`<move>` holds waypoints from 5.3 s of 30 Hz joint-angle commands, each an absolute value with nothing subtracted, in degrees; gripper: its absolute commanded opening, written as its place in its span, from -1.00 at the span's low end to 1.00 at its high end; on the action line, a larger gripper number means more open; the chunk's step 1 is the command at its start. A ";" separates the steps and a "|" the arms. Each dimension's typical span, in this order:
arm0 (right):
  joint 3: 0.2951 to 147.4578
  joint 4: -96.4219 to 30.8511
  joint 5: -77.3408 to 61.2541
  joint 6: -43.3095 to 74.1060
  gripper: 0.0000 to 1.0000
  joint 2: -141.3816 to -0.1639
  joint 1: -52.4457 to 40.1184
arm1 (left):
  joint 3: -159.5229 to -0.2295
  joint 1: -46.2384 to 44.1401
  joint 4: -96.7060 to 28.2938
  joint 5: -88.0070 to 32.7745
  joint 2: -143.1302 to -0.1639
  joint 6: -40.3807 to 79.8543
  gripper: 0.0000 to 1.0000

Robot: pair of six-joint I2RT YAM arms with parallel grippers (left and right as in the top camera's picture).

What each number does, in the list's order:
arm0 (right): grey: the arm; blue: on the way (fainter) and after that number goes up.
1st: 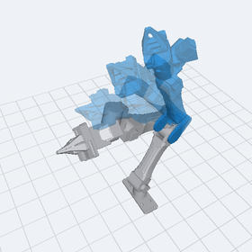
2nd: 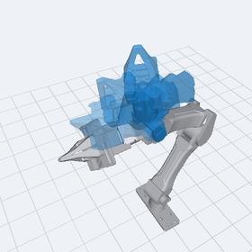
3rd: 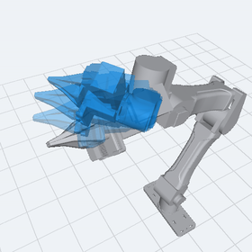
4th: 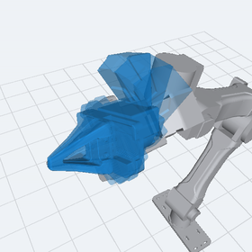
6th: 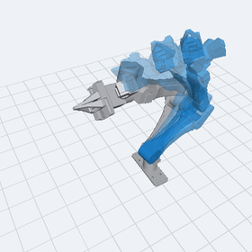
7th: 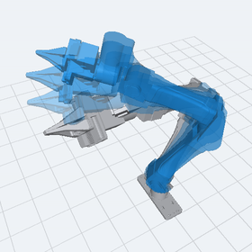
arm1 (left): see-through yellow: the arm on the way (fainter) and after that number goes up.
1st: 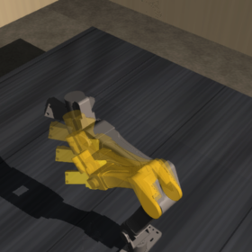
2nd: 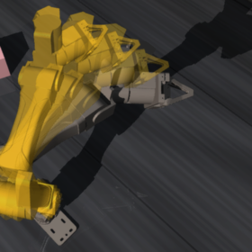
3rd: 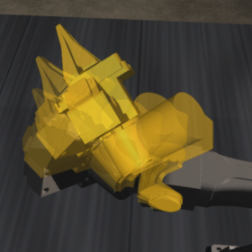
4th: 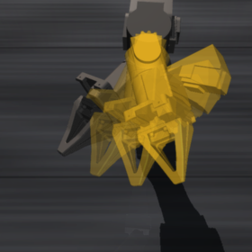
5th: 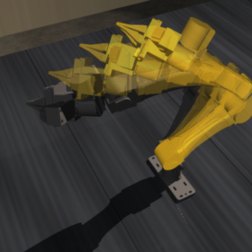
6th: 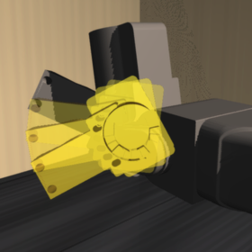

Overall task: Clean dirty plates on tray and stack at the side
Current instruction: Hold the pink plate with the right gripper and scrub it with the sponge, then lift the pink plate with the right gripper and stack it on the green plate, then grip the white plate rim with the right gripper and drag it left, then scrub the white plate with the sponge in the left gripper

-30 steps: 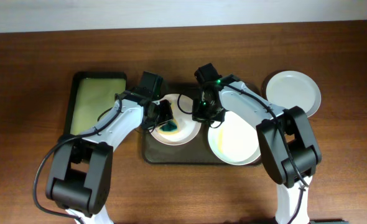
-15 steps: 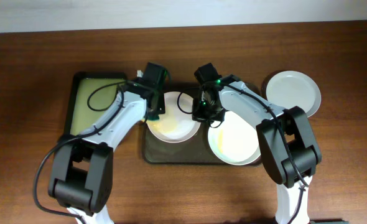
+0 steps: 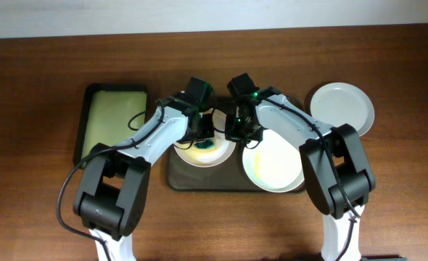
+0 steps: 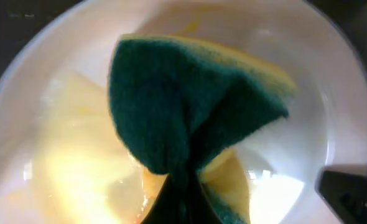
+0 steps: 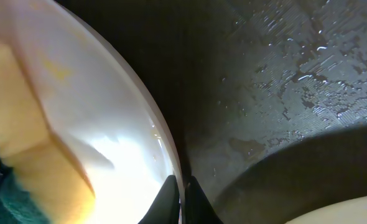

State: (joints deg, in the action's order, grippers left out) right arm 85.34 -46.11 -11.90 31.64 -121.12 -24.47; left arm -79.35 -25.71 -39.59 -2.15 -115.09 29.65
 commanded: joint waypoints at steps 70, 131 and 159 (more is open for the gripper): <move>104.99 -65.67 -18.41 5.85 -0.92 -109.38 16.34 | -79.53 8.80 -46.78 -2.79 -97.54 20.88 -1.00; 67.22 -50.65 -10.81 9.10 0.01 -105.38 -3.81 | -79.53 8.80 -46.33 -3.66 -97.54 20.91 -1.00; 66.98 -30.00 -25.63 12.36 -0.92 -112.92 -11.25 | -79.53 -14.61 -45.71 -7.38 -97.54 24.84 -1.00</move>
